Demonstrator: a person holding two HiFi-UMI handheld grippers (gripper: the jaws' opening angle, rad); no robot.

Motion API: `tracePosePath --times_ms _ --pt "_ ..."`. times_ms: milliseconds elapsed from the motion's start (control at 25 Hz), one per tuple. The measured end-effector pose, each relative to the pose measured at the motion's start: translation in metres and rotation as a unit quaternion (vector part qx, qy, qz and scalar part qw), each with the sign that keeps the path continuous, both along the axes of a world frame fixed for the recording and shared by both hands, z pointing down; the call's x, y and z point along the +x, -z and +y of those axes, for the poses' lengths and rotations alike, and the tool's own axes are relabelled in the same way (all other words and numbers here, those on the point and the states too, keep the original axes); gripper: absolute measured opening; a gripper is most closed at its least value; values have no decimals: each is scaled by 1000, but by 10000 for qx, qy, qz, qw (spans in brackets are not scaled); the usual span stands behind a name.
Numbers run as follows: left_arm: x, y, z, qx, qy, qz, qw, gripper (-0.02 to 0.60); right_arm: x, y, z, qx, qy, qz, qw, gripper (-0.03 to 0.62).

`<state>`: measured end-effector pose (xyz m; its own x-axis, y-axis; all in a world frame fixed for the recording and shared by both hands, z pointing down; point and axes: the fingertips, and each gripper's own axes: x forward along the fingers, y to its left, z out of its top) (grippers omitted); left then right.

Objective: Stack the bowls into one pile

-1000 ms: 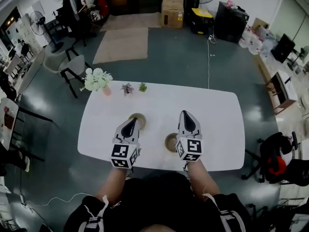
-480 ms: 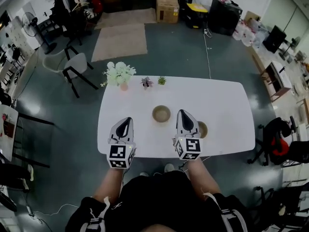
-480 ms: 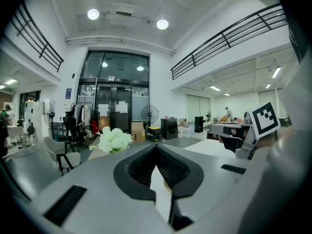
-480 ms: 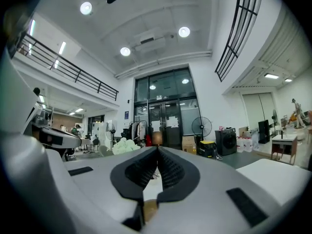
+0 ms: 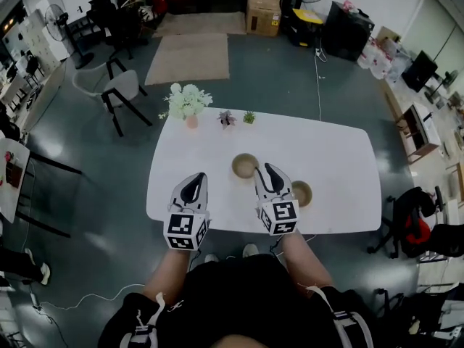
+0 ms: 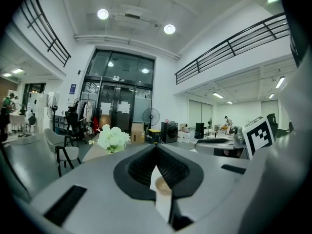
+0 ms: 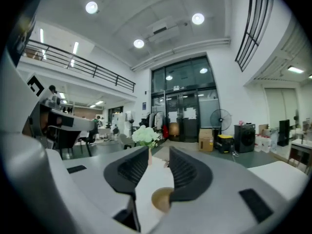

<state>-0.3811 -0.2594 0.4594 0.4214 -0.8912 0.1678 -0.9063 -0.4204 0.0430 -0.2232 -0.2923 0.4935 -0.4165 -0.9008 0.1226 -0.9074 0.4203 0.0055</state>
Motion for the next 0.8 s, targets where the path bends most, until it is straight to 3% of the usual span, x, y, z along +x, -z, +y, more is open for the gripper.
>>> tracePosePath --times_ms 80,440,560,800 --pt "-1 -3 2 -22 54 -23 10000 12 -13 -14 -1 -141 359 297 9988 180" --pt "-25 -11 12 -109 435 -86 9990 12 -52 -91 -7 -501 1148 1878 9742 195" --pt "-37 -15 13 -143 602 -95 9980 12 -58 -121 -11 -689 1330 2338 9607 195" --pt "-57 -21 15 -231 860 -138 9959 12 -56 -187 -25 -1205 1578 3329 9218 201"
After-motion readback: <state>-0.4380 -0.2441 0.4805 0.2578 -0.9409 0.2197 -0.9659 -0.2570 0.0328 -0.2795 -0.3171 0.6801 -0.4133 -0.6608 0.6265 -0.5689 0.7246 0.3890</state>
